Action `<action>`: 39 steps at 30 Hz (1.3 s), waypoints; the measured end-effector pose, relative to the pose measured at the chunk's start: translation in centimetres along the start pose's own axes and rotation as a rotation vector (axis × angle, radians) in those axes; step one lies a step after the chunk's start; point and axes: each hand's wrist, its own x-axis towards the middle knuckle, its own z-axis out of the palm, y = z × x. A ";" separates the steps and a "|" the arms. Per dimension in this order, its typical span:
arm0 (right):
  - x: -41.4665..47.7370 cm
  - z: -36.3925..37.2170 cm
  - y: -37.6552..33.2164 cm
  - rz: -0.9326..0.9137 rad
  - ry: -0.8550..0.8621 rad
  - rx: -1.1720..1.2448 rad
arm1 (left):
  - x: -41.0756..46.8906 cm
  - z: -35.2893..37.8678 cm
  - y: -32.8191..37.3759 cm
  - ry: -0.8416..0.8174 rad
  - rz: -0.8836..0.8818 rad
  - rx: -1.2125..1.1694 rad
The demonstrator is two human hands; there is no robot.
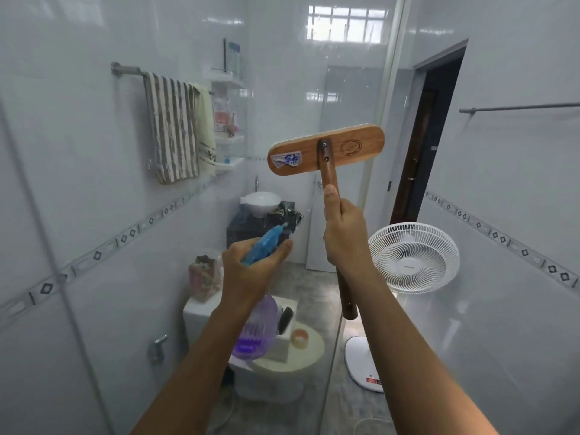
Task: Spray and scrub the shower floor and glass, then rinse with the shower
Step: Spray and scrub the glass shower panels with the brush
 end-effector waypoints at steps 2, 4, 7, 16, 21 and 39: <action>-0.3 0.0 0.1 -0.008 -0.002 -0.009 | -0.2 0.4 0.1 0.045 -0.005 0.030; -0.7 -0.5 0.7 -0.040 0.002 -0.013 | -0.3 0.8 -0.2 0.078 0.020 0.006; -2.5 -0.2 2.9 -0.071 0.027 -0.009 | -0.7 1.0 -0.2 0.121 0.047 0.012; -11.4 2.8 13.2 0.168 -0.118 0.044 | -2.1 1.2 0.0 0.168 0.035 0.027; -4.1 2.1 5.8 0.031 -0.084 0.092 | -1.8 1.3 0.7 0.200 0.025 0.030; -3.6 0.3 6.0 0.013 -0.004 0.166 | -1.2 3.0 1.3 0.203 0.049 0.011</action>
